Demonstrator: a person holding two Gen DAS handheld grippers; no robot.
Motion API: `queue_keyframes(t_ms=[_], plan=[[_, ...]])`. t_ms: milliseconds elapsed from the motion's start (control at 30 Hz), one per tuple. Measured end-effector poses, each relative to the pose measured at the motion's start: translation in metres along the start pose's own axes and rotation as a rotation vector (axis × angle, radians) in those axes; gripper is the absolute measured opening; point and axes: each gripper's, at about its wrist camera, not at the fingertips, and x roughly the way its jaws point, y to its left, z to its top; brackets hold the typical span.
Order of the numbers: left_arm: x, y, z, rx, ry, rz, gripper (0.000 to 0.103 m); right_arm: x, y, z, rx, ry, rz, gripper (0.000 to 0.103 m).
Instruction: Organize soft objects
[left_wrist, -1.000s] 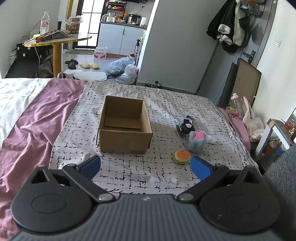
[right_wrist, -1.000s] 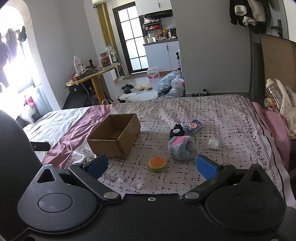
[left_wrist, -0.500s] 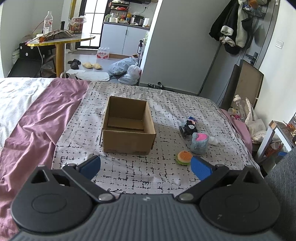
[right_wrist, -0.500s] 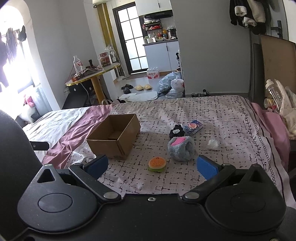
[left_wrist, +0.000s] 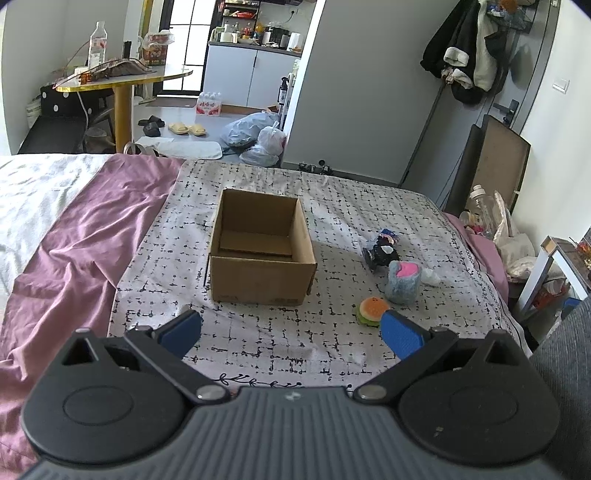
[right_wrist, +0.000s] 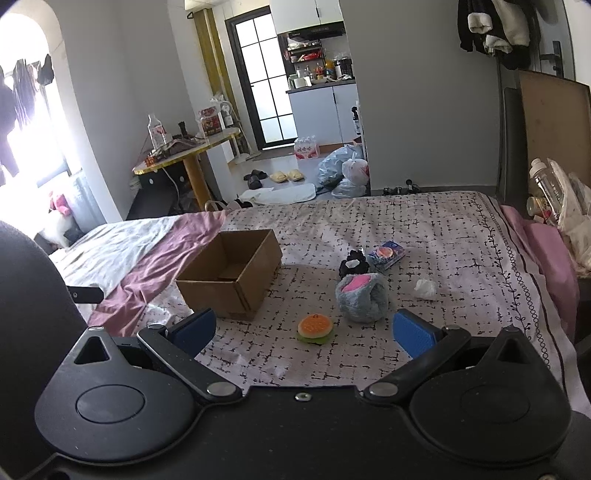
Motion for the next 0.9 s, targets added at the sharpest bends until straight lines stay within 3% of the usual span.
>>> queue_keyframes(t_ms=[900], plan=[[-0.01,-0.003,0.01,0.035,-0.044,0.059,0.103,0.002,-0.003,0.004,-0.008,-0.018,-0.002,0.103]])
